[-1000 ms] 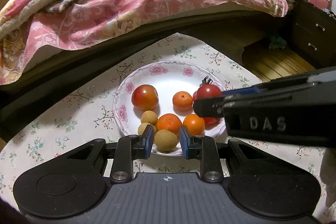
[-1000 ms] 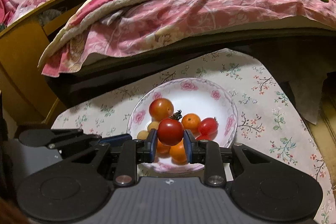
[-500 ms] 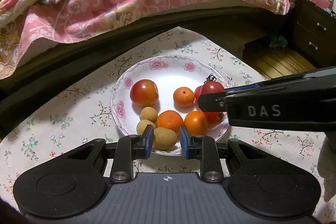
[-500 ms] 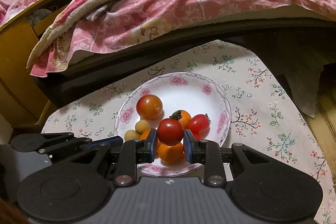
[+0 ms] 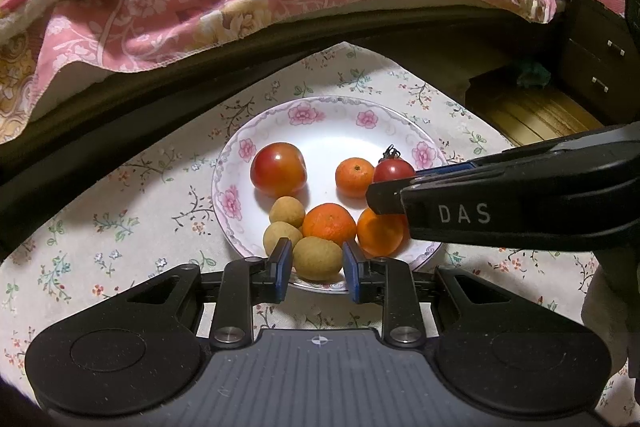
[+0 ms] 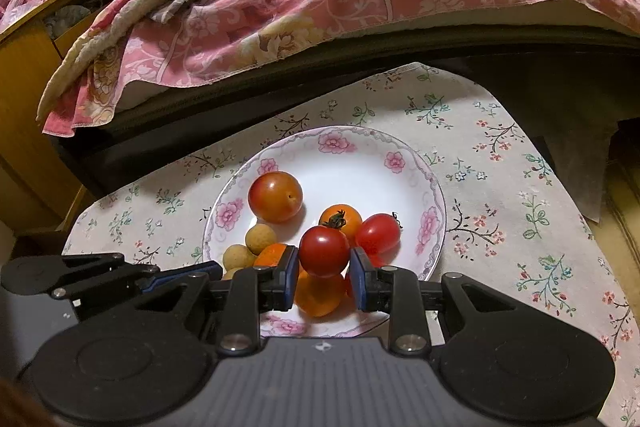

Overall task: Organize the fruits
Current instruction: 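Lower both fruits into the white plate and open both grippers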

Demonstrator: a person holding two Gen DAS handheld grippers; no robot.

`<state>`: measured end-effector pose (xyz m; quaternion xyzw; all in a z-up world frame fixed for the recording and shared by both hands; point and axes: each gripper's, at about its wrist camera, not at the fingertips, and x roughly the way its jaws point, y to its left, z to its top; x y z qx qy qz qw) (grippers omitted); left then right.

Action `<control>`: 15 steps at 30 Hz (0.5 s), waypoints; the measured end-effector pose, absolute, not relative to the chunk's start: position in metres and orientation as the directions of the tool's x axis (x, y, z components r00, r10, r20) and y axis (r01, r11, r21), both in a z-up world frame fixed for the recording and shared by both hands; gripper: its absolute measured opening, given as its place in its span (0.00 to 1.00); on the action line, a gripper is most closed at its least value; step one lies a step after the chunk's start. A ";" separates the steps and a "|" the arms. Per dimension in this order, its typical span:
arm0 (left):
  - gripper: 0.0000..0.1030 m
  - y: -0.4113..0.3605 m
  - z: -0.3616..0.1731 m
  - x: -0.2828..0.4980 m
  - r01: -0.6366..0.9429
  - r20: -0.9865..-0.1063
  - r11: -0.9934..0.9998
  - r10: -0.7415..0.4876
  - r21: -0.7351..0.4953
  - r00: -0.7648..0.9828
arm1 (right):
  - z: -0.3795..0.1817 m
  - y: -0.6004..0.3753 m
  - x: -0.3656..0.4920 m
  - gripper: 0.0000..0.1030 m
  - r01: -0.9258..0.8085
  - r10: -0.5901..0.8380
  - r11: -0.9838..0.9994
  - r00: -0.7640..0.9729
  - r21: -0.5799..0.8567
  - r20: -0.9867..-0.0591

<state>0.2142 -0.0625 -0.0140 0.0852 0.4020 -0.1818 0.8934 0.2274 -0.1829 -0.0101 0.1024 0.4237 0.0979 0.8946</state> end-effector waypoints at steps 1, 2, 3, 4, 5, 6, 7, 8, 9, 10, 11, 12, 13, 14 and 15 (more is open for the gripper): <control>0.35 -0.063 -0.014 0.214 0.394 -0.749 0.919 -0.256 0.007 0.611 | -0.010 -0.183 0.228 0.31 -0.087 0.261 0.960 0.624 0.267 -0.737; 0.35 -0.063 -0.014 0.214 0.393 -0.749 0.919 -0.256 0.007 0.611 | -0.010 -0.184 0.228 0.31 -0.086 0.262 0.959 0.625 0.269 -0.736; 0.35 -0.062 -0.014 0.215 0.393 -0.749 0.920 -0.256 0.006 0.611 | -0.010 -0.184 0.228 0.33 -0.084 0.263 0.959 0.625 0.272 -0.735; 0.35 -0.063 -0.015 0.215 0.392 -0.749 0.920 -0.256 0.006 0.611 | -0.009 -0.185 0.228 0.37 -0.082 0.264 0.958 0.627 0.275 -0.733; 0.35 -0.063 -0.015 0.215 0.392 -0.749 0.920 -0.256 0.005 0.611 | -0.009 -0.186 0.229 0.38 -0.081 0.268 0.956 0.628 0.281 -0.731; 0.35 -0.063 -0.015 0.215 0.392 -0.749 0.920 -0.256 0.006 0.611 | -0.008 -0.186 0.229 0.40 -0.080 0.271 0.955 0.628 0.286 -0.730; 0.35 -0.063 -0.015 0.215 0.393 -0.750 0.919 -0.257 0.005 0.610 | -0.008 -0.187 0.229 0.43 -0.077 0.271 0.954 0.629 0.288 -0.729; 0.36 -0.062 -0.015 0.215 0.393 -0.750 0.919 -0.257 0.005 0.610 | -0.007 -0.188 0.229 0.43 -0.075 0.271 0.954 0.631 0.290 -0.727; 0.36 -0.062 -0.015 0.215 0.393 -0.750 0.920 -0.256 0.005 0.609 | -0.007 -0.188 0.229 0.44 -0.074 0.271 0.954 0.634 0.292 -0.724; 0.37 -0.062 -0.015 0.215 0.391 -0.750 0.920 -0.255 0.005 0.610 | -0.006 -0.188 0.229 0.44 -0.072 0.270 0.953 0.636 0.293 -0.723; 0.38 -0.062 -0.015 0.215 0.390 -0.750 0.921 -0.254 0.005 0.610 | -0.006 -0.189 0.229 0.44 -0.071 0.269 0.954 0.637 0.293 -0.722; 0.38 -0.061 -0.015 0.215 0.390 -0.750 0.921 -0.254 0.006 0.611 | -0.005 -0.189 0.229 0.44 -0.069 0.267 0.954 0.640 0.292 -0.720; 0.39 -0.061 -0.015 0.214 0.390 -0.749 0.921 -0.253 0.007 0.612 | -0.004 -0.190 0.229 0.44 -0.067 0.264 0.954 0.643 0.291 -0.719; 0.41 -0.061 -0.014 0.214 0.388 -0.748 0.922 -0.252 0.009 0.614 | -0.004 -0.191 0.228 0.44 -0.064 0.262 0.955 0.645 0.290 -0.718; 0.42 -0.060 -0.014 0.214 0.386 -0.747 0.922 -0.250 0.010 0.617 | -0.004 -0.191 0.229 0.44 -0.063 0.261 0.955 0.645 0.291 -0.718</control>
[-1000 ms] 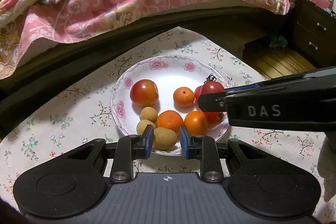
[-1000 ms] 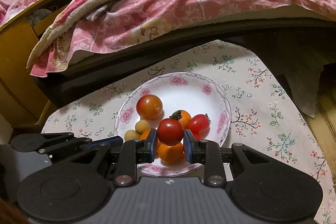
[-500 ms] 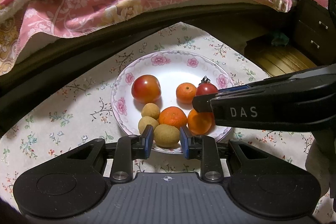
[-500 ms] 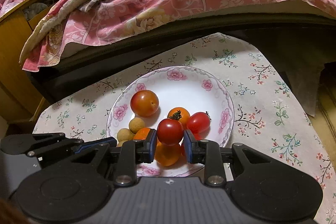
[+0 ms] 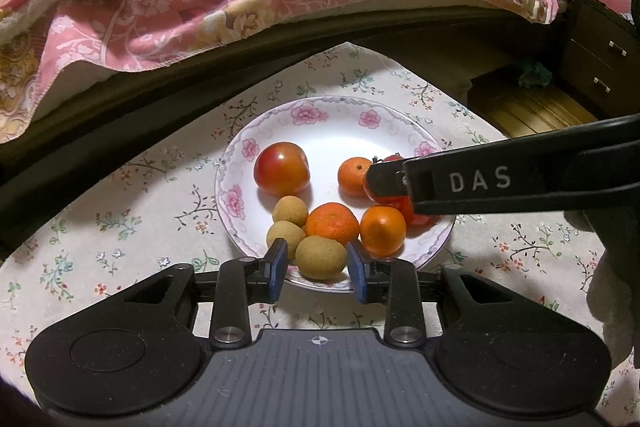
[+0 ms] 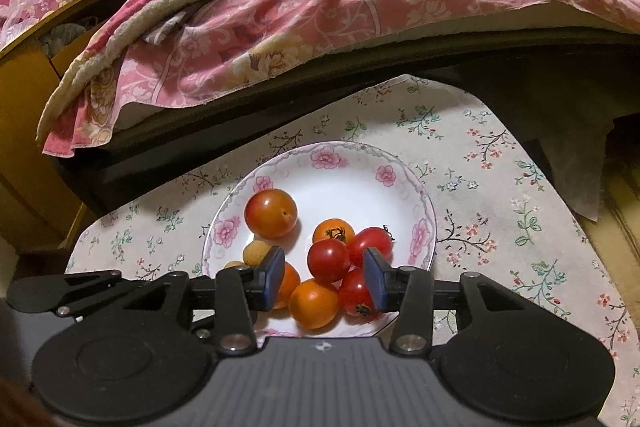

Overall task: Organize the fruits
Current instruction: 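Lower both fruits into the white plate and open both grippers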

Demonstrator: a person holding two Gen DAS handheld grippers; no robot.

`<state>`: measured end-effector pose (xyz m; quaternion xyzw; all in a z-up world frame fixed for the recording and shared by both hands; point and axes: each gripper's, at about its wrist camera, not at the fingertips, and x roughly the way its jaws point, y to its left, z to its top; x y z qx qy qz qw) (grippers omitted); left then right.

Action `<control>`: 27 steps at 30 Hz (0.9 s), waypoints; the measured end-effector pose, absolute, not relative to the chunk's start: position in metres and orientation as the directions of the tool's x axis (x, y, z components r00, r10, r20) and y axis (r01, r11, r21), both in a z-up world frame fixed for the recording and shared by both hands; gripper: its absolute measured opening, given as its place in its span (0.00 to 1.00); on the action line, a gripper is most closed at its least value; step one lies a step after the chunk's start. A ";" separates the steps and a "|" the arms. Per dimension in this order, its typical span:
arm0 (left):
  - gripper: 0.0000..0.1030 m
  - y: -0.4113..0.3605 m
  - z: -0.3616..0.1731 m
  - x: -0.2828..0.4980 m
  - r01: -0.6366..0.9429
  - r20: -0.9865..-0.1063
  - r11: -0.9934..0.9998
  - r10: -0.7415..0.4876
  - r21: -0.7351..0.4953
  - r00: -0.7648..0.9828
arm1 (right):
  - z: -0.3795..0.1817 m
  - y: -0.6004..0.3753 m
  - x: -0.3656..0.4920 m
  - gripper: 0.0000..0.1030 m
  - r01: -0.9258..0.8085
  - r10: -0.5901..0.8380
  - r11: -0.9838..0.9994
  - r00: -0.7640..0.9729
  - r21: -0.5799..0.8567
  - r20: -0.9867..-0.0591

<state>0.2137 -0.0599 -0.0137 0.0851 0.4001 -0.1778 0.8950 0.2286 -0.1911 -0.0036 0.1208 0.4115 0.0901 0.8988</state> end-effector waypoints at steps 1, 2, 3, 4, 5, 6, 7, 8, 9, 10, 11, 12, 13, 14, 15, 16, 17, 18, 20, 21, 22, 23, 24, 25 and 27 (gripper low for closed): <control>0.43 -0.059 -0.013 0.213 0.383 -0.745 0.924 -0.247 0.012 0.620 | -0.003 -0.191 0.228 0.44 -0.061 0.261 0.955 0.645 0.291 -0.718; 0.45 -0.058 -0.013 0.213 0.380 -0.744 0.925 -0.245 0.012 0.622 | -0.003 -0.192 0.228 0.44 -0.061 0.258 0.956 0.646 0.289 -0.719; 0.45 -0.057 -0.012 0.213 0.377 -0.743 0.926 -0.244 0.011 0.623 | -0.004 -0.191 0.227 0.44 -0.060 0.255 0.957 0.645 0.285 -0.720; 0.47 -0.057 -0.012 0.213 0.376 -0.743 0.927 -0.243 0.011 0.623 | -0.004 -0.191 0.227 0.44 -0.062 0.255 0.957 0.643 0.283 -0.722; 0.49 -0.057 -0.012 0.213 0.375 -0.743 0.927 -0.241 0.014 0.624 | -0.004 -0.191 0.226 0.44 -0.063 0.253 0.958 0.641 0.278 -0.724; 0.50 -0.058 -0.012 0.213 0.375 -0.743 0.927 -0.238 0.018 0.625 | -0.004 -0.190 0.225 0.44 -0.064 0.249 0.960 0.641 0.273 -0.726; 0.51 -0.058 -0.012 0.213 0.376 -0.743 0.926 -0.237 0.022 0.626 | -0.004 -0.190 0.224 0.44 -0.064 0.246 0.961 0.641 0.268 -0.727; 0.52 -0.059 -0.011 0.212 0.377 -0.743 0.926 -0.235 0.025 0.627 | -0.004 -0.190 0.223 0.44 -0.064 0.243 0.962 0.642 0.265 -0.727; 0.53 -0.059 -0.011 0.211 0.376 -0.742 0.926 -0.233 0.028 0.628 | -0.003 -0.190 0.222 0.44 -0.064 0.241 0.963 0.644 0.263 -0.726; 0.56 -0.059 -0.011 0.211 0.376 -0.742 0.926 -0.231 0.030 0.630 | -0.002 -0.191 0.220 0.44 -0.063 0.239 0.963 0.646 0.261 -0.725; 0.58 -0.059 -0.010 0.210 0.376 -0.741 0.926 -0.231 0.031 0.630 | -0.001 -0.191 0.219 0.44 -0.062 0.236 0.964 0.648 0.259 -0.724; 0.58 -0.059 -0.010 0.210 0.375 -0.740 0.927 -0.229 0.033 0.632 | 0.000 -0.192 0.217 0.44 -0.060 0.231 0.965 0.651 0.254 -0.723; 0.60 -0.059 -0.009 0.209 0.370 -0.740 0.928 -0.225 0.035 0.634 | 0.001 -0.193 0.215 0.44 -0.058 0.226 0.966 0.653 0.251 -0.723; 0.64 -0.059 -0.009 0.208 0.365 -0.741 0.930 -0.220 0.036 0.635 | 0.002 -0.192 0.214 0.44 -0.056 0.222 0.967 0.654 0.247 -0.723; 0.65 -0.058 -0.009 0.208 0.357 -0.742 0.933 -0.214 0.037 0.635 | 0.002 -0.192 0.212 0.44 -0.054 0.218 0.969 0.654 0.242 -0.725; 0.68 -0.058 -0.008 0.207 0.352 -0.742 0.935 -0.208 0.040 0.637 | 0.002 -0.192 0.211 0.44 -0.053 0.214 0.970 0.654 0.239 -0.726; 0.70 -0.057 -0.008 0.207 0.348 -0.742 0.936 -0.203 0.044 0.639 | 0.002 -0.192 0.209 0.44 -0.053 0.212 0.971 0.652 0.235 -0.728; 0.71 -0.057 -0.007 0.206 0.345 -0.740 0.937 -0.199 0.048 0.642 | 0.002 -0.192 0.209 0.44 -0.055 0.210 0.971 0.650 0.231 -0.730; 0.75 -0.057 -0.006 0.205 0.336 -0.737 0.940 -0.188 0.057 0.649 | 0.001 -0.190 0.206 0.44 -0.056 0.202 0.974 0.649 0.219 -0.734; 0.76 -0.057 -0.005 0.204 0.332 -0.736 0.941 -0.184 0.059 0.651 | 0.001 -0.190 0.205 0.44 -0.056 0.200 0.975 0.648 0.216 -0.735; 0.79 -0.057 -0.005 0.203 0.331 -0.736 0.942 -0.182 0.060 0.652 | 0.001 -0.189 0.204 0.44 -0.056 0.200 0.975 0.646 0.215 -0.737; 0.80 -0.057 -0.004 0.202 0.328 -0.734 0.942 -0.177 0.066 0.655 | 0.002 -0.189 0.203 0.44 -0.056 0.198 0.975 0.646 0.214 -0.737; 0.80 -0.058 -0.003 0.201 0.325 -0.732 0.943 -0.171 0.073 0.659 | 0.003 -0.189 0.202 0.45 -0.053 0.196 0.976 0.648 0.213 -0.736; 0.82 -0.057 -0.002 0.200 0.322 -0.730 0.944 -0.167 0.076 0.663 | 0.004 -0.189 0.201 0.45 -0.051 0.194 0.976 0.650 0.212 -0.734; 0.83 -0.057 -0.001 0.199 0.315 -0.726 0.946 -0.163 0.078 0.668 | 0.005 -0.190 0.199 0.46 -0.044 0.187 0.977 0.655 0.210 -0.732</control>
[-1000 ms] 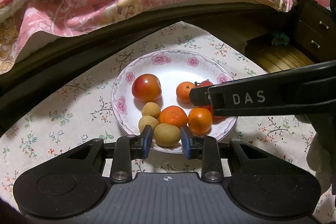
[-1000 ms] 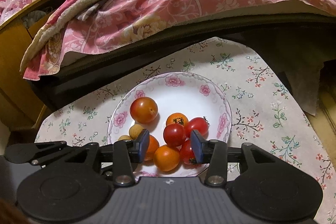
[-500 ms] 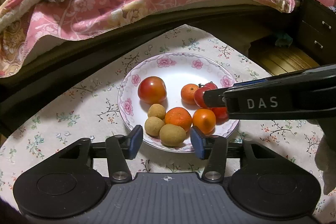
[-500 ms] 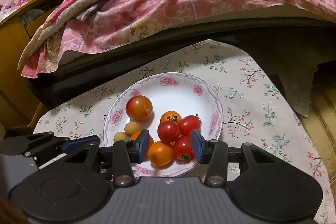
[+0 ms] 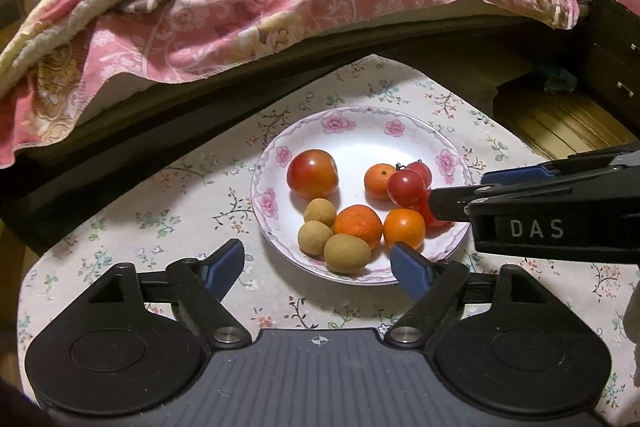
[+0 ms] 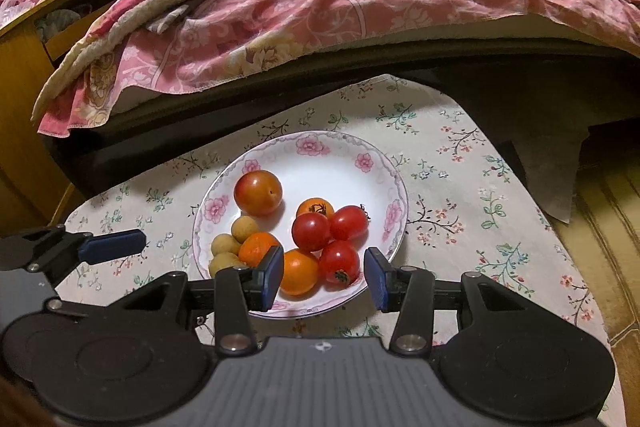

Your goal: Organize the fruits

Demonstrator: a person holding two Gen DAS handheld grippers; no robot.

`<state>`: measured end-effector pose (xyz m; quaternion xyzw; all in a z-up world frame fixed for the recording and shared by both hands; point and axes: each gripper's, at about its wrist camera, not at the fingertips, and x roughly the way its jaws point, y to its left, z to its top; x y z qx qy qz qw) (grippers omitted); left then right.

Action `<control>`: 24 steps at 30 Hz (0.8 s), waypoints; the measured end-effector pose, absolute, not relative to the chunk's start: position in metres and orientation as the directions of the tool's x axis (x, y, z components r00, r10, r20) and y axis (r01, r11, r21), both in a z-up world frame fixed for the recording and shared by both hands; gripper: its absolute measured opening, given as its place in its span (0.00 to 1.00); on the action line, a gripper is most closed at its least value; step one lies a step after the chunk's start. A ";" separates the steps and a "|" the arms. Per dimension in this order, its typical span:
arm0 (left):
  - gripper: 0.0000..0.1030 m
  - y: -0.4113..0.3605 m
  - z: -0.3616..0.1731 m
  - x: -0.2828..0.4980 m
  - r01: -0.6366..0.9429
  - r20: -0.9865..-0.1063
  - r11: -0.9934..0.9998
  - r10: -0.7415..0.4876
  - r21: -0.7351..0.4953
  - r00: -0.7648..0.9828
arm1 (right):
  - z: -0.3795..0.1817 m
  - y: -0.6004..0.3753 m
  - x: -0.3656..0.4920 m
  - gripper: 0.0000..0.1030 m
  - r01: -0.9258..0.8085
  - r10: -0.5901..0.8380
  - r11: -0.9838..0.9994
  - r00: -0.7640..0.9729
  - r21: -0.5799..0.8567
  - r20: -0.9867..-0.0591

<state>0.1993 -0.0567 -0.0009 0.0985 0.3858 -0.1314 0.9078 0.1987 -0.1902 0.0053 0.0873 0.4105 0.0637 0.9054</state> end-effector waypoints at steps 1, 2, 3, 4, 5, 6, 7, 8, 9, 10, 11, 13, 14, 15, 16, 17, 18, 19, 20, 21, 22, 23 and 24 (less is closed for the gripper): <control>0.83 -0.056 -0.001 0.199 0.311 -0.726 0.947 -0.161 0.077 0.669 | 0.006 -0.191 0.198 0.46 -0.041 0.185 0.977 0.656 0.210 -0.732; 0.86 -0.056 -0.001 0.199 0.308 -0.726 0.948 -0.159 0.076 0.669 | 0.006 -0.191 0.197 0.46 -0.039 0.183 0.977 0.656 0.209 -0.732; 0.87 -0.055 0.000 0.199 0.302 -0.725 0.950 -0.155 0.077 0.671 | 0.006 -0.192 0.197 0.46 -0.036 0.181 0.977 0.657 0.208 -0.732; 0.88 -0.054 0.000 0.199 0.296 -0.723 0.952 -0.151 0.078 0.674 | 0.006 -0.192 0.196 0.47 -0.033 0.178 0.978 0.657 0.208 -0.732; 0.89 -0.054 0.000 0.199 0.291 -0.721 0.954 -0.147 0.079 0.678 | 0.007 -0.192 0.195 0.47 -0.031 0.177 0.978 0.657 0.208 -0.733; 0.89 -0.053 0.001 0.200 0.285 -0.719 0.955 -0.142 0.080 0.680 | 0.007 -0.193 0.193 0.47 -0.029 0.176 0.978 0.656 0.208 -0.734; 0.91 -0.053 0.002 0.199 0.277 -0.716 0.957 -0.136 0.082 0.684 | 0.007 -0.193 0.192 0.47 -0.028 0.174 0.978 0.656 0.206 -0.734; 0.93 -0.053 0.003 0.199 0.271 -0.714 0.959 -0.133 0.083 0.688 | 0.007 -0.192 0.191 0.47 -0.027 0.172 0.978 0.656 0.205 -0.735; 0.94 -0.053 0.003 0.198 0.267 -0.711 0.960 -0.128 0.086 0.691 | 0.007 -0.193 0.189 0.47 -0.025 0.171 0.978 0.658 0.205 -0.733; 0.96 -0.053 0.004 0.197 0.265 -0.709 0.960 -0.124 0.092 0.694 | 0.008 -0.193 0.187 0.47 -0.024 0.170 0.978 0.659 0.205 -0.733; 0.97 -0.053 0.004 0.195 0.263 -0.704 0.960 -0.119 0.098 0.700 | 0.009 -0.192 0.186 0.47 -0.023 0.169 0.979 0.660 0.205 -0.732; 1.00 -0.053 0.006 0.192 0.255 -0.696 0.961 -0.110 0.108 0.709 | 0.012 -0.192 0.182 0.48 -0.022 0.164 0.979 0.667 0.202 -0.726; 1.00 -0.053 0.006 0.190 0.251 -0.693 0.962 -0.106 0.111 0.713 | 0.014 -0.191 0.181 0.48 -0.021 0.162 0.980 0.671 0.200 -0.724; 1.00 -0.052 0.007 0.189 0.247 -0.692 0.963 -0.102 0.113 0.715 | 0.015 -0.191 0.179 0.48 -0.019 0.159 0.980 0.674 0.198 -0.721; 1.00 -0.052 0.008 0.188 0.243 -0.690 0.963 -0.100 0.113 0.716 | 0.017 -0.191 0.176 0.48 -0.016 0.157 0.980 0.678 0.199 -0.719; 1.00 -0.051 0.008 0.187 0.239 -0.690 0.965 -0.098 0.111 0.717 | 0.018 -0.191 0.174 0.48 -0.014 0.157 0.980 0.679 0.201 -0.717; 1.00 -0.049 0.009 0.186 0.231 -0.689 0.967 -0.096 0.107 0.718 | 0.018 -0.191 0.173 0.48 -0.013 0.157 0.979 0.680 0.202 -0.717; 1.00 -0.048 0.010 0.185 0.225 -0.689 0.969 -0.093 0.103 0.719 | 0.019 -0.192 0.171 0.49 -0.010 0.156 0.979 0.681 0.204 -0.715; 1.00 -0.047 0.010 0.184 0.219 -0.689 0.970 -0.089 0.102 0.719 | 0.020 -0.192 0.169 0.49 -0.005 0.154 0.979 0.682 0.205 -0.715; 1.00 -0.046 0.010 0.183 0.210 -0.689 0.972 -0.083 0.102 0.720 | 0.020 -0.193 0.167 0.49 -0.003 0.152 0.979 0.683 0.206 -0.715; 1.00 -0.045 0.010 0.182 0.203 -0.689 0.974 -0.078 0.102 0.721 | 0.021 -0.194 0.166 0.49 0.000 0.150 0.979 0.684 0.205 -0.714; 1.00 -0.044 0.011 0.181 0.199 -0.688 0.975 -0.076 0.100 0.722 | 0.021 -0.194 0.164 0.49 0.005 0.146 0.979 0.685 0.204 -0.714; 1.00 -0.043 0.011 0.179 0.196 -0.687 0.976 -0.076 0.097 0.722 | 0.021 -0.194 0.162 0.49 0.008 0.144 0.979 0.685 0.205 -0.714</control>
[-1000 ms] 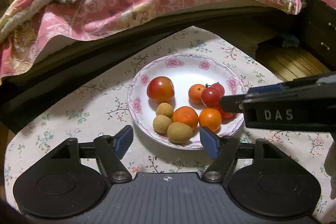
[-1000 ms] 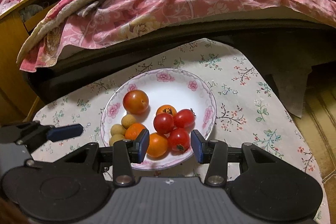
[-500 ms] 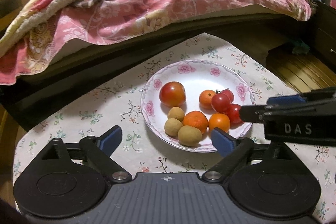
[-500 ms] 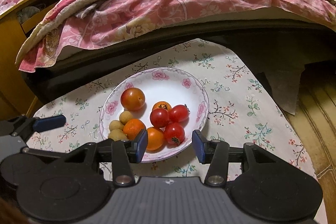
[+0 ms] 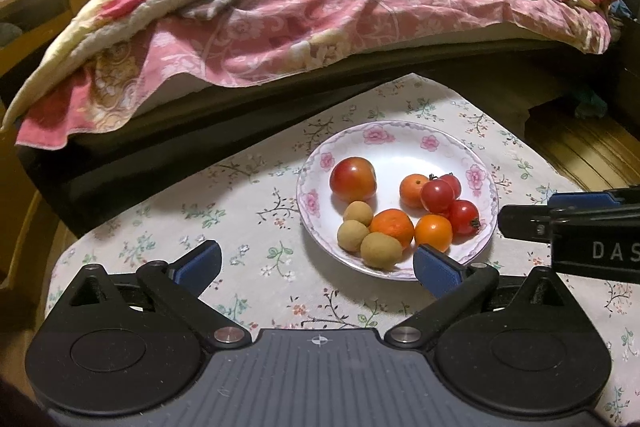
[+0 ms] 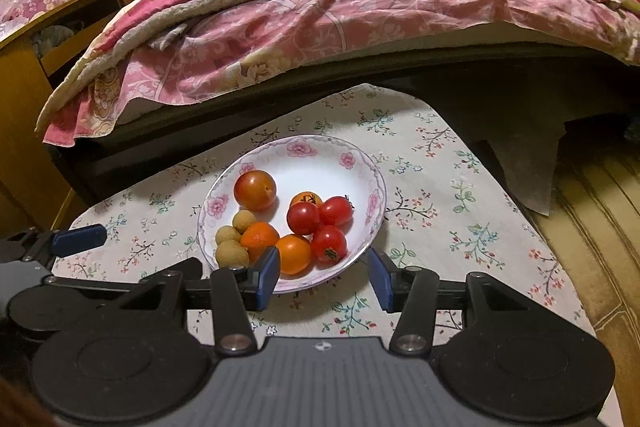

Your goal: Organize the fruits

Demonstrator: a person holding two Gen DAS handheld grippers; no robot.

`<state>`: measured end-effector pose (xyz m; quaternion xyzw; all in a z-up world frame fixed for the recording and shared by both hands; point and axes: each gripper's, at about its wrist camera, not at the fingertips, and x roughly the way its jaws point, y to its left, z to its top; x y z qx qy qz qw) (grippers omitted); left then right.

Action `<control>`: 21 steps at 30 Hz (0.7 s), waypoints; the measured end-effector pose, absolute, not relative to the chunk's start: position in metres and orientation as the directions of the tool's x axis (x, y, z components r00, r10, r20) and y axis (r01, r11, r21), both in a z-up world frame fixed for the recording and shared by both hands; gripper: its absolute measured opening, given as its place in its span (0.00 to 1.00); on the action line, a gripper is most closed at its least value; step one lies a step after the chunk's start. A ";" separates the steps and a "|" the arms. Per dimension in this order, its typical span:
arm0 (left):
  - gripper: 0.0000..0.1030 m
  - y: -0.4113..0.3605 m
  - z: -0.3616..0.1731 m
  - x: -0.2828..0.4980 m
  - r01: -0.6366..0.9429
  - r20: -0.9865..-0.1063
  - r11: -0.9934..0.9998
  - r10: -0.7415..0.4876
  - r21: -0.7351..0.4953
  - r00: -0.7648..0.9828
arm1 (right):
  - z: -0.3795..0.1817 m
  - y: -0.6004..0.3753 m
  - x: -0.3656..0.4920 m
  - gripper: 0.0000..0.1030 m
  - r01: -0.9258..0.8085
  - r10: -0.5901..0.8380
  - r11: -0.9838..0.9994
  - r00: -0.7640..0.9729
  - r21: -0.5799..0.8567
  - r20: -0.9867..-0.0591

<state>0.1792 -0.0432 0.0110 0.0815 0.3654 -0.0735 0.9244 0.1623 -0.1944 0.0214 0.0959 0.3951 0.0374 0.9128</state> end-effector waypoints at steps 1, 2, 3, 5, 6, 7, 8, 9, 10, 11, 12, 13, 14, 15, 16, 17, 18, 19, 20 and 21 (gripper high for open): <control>1.00 -0.043 0.011 0.178 0.192 -0.687 0.977 -0.076 0.094 0.723 | 0.021 -0.195 0.161 0.49 0.010 0.143 0.979 0.685 0.206 -0.715; 1.00 -0.042 0.012 0.176 0.188 -0.686 0.978 -0.075 0.091 0.724 | 0.021 -0.195 0.160 0.49 0.013 0.143 0.978 0.684 0.207 -0.716; 1.00 -0.042 0.012 0.175 0.184 -0.685 0.979 -0.074 0.089 0.725 | 0.021 -0.195 0.158 0.49 0.015 0.142 0.978 0.683 0.209 -0.716; 1.00 -0.042 0.012 0.173 0.179 -0.684 0.980 -0.074 0.084 0.726 | 0.022 -0.195 0.154 0.49 0.015 0.141 0.978 0.683 0.207 -0.717; 1.00 -0.041 0.012 0.171 0.178 -0.683 0.980 -0.074 0.083 0.726 | 0.022 -0.194 0.152 0.49 0.014 0.140 0.979 0.683 0.205 -0.717; 1.00 -0.041 0.012 0.170 0.176 -0.683 0.981 -0.073 0.083 0.726 | 0.022 -0.193 0.151 0.49 0.013 0.138 0.979 0.684 0.202 -0.716; 1.00 -0.041 0.012 0.169 0.174 -0.684 0.981 -0.071 0.083 0.726 | 0.023 -0.192 0.150 0.49 0.011 0.137 0.980 0.686 0.199 -0.715; 1.00 -0.041 0.012 0.168 0.172 -0.685 0.982 -0.069 0.083 0.726 | 0.023 -0.191 0.148 0.49 0.009 0.137 0.980 0.688 0.197 -0.713; 1.00 -0.041 0.013 0.166 0.170 -0.683 0.982 -0.069 0.082 0.727 | 0.024 -0.191 0.146 0.49 0.007 0.137 0.981 0.689 0.196 -0.711; 1.00 -0.041 0.013 0.165 0.169 -0.681 0.982 -0.069 0.081 0.729 | 0.024 -0.190 0.144 0.49 0.007 0.137 0.981 0.691 0.195 -0.710; 1.00 -0.040 0.014 0.163 0.168 -0.680 0.983 -0.070 0.079 0.730 | 0.025 -0.190 0.142 0.49 0.006 0.137 0.981 0.692 0.195 -0.708; 1.00 -0.040 0.015 0.162 0.166 -0.679 0.983 -0.072 0.074 0.731 | 0.025 -0.189 0.140 0.49 0.006 0.136 0.981 0.694 0.195 -0.707; 1.00 -0.039 0.015 0.161 0.164 -0.678 0.984 -0.074 0.070 0.732 | 0.026 -0.188 0.138 0.49 0.006 0.136 0.981 0.695 0.195 -0.706; 1.00 -0.038 0.016 0.159 0.162 -0.677 0.985 -0.075 0.066 0.732 | 0.026 -0.188 0.136 0.49 0.006 0.136 0.981 0.696 0.196 -0.705; 1.00 -0.037 0.017 0.157 0.159 -0.676 0.985 -0.076 0.061 0.733 | 0.026 -0.187 0.134 0.49 0.005 0.137 0.981 0.696 0.196 -0.705; 1.00 -0.036 0.017 0.156 0.156 -0.675 0.986 -0.076 0.058 0.734 | 0.026 -0.187 0.132 0.49 0.004 0.138 0.981 0.696 0.196 -0.705; 1.00 -0.036 0.017 0.154 0.154 -0.674 0.986 -0.077 0.055 0.735 | 0.025 -0.186 0.130 0.49 0.003 0.139 0.981 0.696 0.196 -0.705; 1.00 -0.035 0.018 0.152 0.153 -0.675 0.987 -0.078 0.053 0.734 | 0.025 -0.186 0.128 0.49 0.002 0.140 0.981 0.695 0.196 -0.705; 1.00 -0.034 0.018 0.150 0.153 -0.676 0.987 -0.079 0.051 0.733 | 0.026 -0.185 0.127 0.49 0.001 0.140 0.981 0.695 0.195 -0.705; 1.00 -0.034 0.017 0.149 0.153 -0.676 0.987 -0.079 0.051 0.733 | 0.026 -0.184 0.125 0.50 0.000 0.139 0.981 0.695 0.194 -0.705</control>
